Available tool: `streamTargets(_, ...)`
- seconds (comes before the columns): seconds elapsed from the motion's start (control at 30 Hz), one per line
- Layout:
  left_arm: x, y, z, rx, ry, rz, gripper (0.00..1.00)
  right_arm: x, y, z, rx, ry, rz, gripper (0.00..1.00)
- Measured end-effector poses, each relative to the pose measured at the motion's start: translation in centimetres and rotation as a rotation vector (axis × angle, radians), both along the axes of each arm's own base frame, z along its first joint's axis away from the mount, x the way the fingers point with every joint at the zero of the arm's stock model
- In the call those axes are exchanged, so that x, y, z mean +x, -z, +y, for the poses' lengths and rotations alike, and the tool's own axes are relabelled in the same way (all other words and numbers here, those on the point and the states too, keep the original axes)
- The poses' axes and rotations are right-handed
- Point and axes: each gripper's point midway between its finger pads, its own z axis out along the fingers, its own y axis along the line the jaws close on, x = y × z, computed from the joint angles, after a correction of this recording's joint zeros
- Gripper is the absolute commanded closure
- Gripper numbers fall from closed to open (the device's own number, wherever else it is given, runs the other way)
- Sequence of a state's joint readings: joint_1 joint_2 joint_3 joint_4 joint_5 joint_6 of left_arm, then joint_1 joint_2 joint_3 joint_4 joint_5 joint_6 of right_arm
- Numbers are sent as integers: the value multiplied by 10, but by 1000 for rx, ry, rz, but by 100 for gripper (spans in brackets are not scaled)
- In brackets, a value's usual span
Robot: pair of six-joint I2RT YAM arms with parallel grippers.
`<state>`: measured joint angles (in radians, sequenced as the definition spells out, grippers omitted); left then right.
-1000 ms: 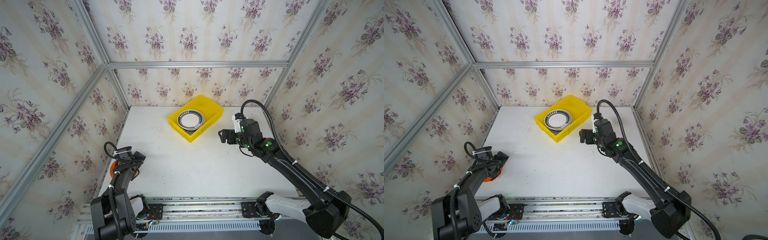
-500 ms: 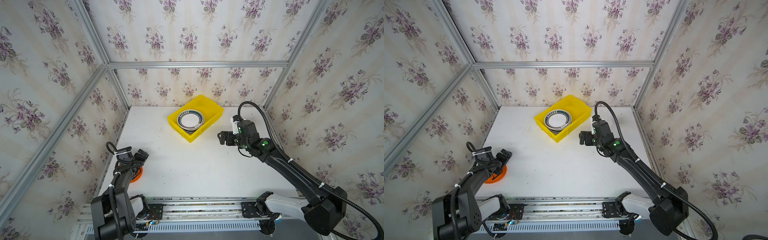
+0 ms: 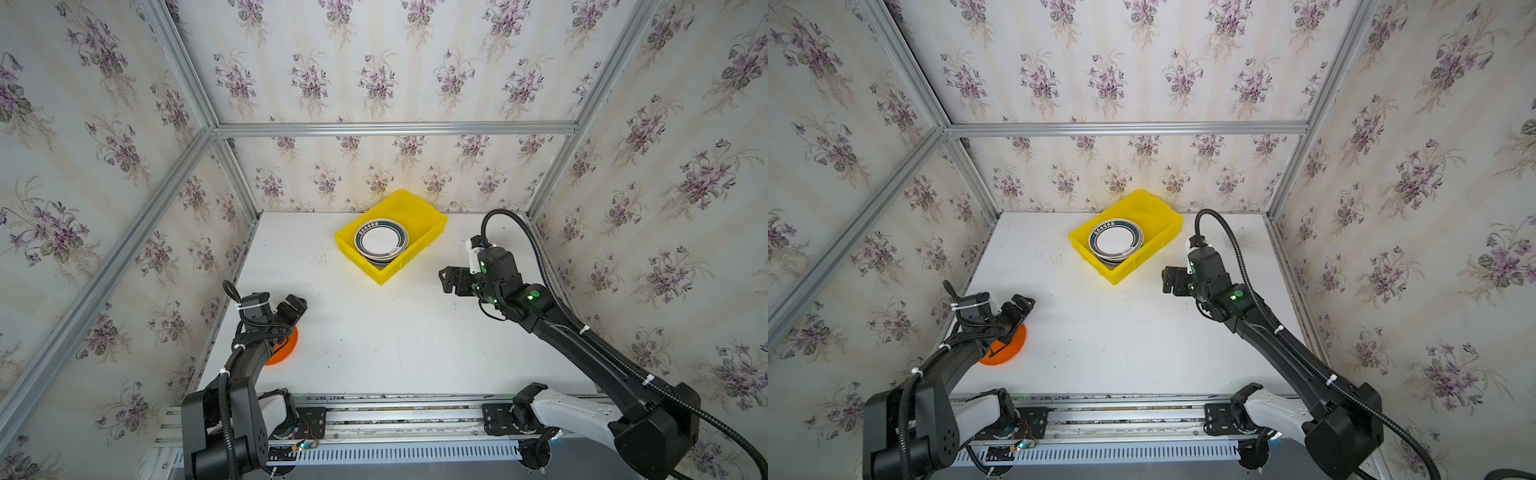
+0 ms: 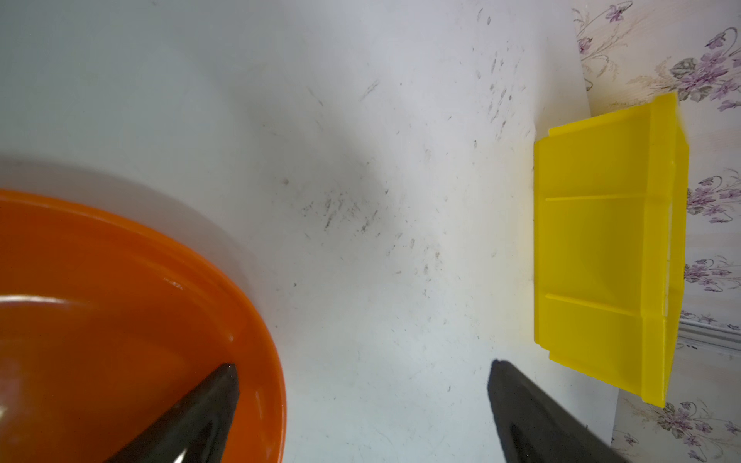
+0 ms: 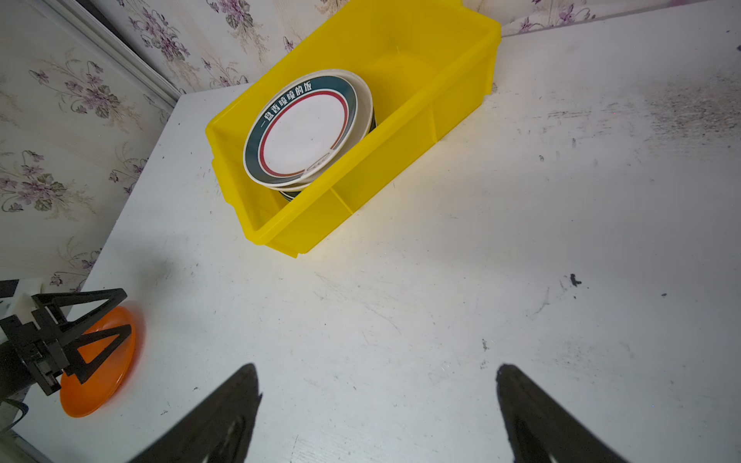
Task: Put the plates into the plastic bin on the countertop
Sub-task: 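Move the left gripper over the orange plate while the right gripper draws back, then lower the left gripper onto the orange plate rim and pinch it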
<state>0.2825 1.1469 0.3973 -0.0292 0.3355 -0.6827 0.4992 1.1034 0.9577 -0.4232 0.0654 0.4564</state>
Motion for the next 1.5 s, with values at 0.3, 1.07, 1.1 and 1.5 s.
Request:
streamTargets(0.3, 9, -2, -37, -8, 99, -11, 0, -14, 8, -8, 11, 18, 14, 5)
streamTargets(1.07, 22, -16, -165, -40, 379, -13, 0, -31, 9, -23, 12, 45, 3, 5)
streamTargets(1.1, 21, -19, -163, -39, 364, -17, 0, -31, 9, -23, 12, 46, 4, 5)
streamTargets(1.5, -29, -60, -72, 176, 45, -77, 0, -28, 21, -16, 6, 33, 52, 1)
